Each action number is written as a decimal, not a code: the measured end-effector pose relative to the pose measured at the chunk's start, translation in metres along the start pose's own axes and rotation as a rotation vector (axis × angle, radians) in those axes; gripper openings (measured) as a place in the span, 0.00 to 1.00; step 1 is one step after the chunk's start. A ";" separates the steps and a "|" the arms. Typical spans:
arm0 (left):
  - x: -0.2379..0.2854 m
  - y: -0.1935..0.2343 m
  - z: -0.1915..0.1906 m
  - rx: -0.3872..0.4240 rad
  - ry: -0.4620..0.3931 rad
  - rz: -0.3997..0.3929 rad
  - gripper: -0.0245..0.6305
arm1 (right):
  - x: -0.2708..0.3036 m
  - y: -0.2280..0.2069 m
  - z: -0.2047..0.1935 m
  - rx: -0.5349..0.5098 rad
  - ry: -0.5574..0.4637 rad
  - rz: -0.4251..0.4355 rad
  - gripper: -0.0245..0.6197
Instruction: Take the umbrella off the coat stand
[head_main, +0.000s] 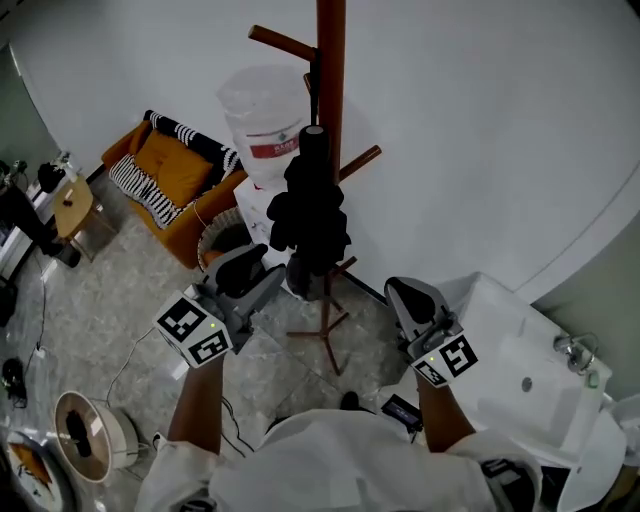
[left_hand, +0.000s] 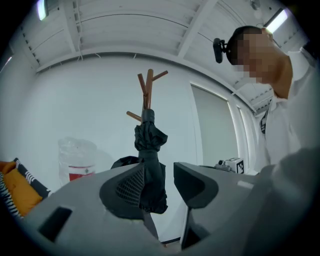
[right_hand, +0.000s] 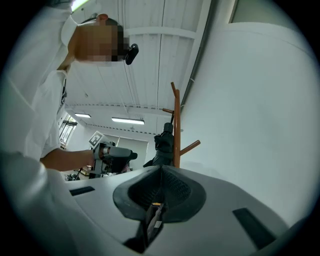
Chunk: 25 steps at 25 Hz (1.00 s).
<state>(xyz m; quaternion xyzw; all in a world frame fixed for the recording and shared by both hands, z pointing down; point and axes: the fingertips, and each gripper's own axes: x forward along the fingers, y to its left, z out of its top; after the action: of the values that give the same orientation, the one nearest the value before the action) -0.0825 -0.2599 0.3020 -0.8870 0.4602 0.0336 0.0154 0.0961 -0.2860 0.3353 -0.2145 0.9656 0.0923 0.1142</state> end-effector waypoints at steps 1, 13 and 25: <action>0.005 0.002 0.007 -0.006 -0.003 0.000 0.32 | 0.003 -0.007 0.000 0.009 -0.013 0.011 0.07; 0.067 0.036 0.030 0.055 0.104 -0.015 0.50 | 0.045 -0.052 -0.020 0.092 -0.063 0.091 0.07; 0.110 0.036 0.011 0.097 0.241 -0.071 0.54 | 0.053 -0.067 -0.017 0.102 -0.080 0.002 0.07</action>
<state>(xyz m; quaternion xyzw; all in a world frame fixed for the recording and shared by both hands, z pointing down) -0.0497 -0.3695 0.2828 -0.8987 0.4280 -0.0957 0.0040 0.0751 -0.3702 0.3288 -0.2036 0.9639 0.0514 0.1635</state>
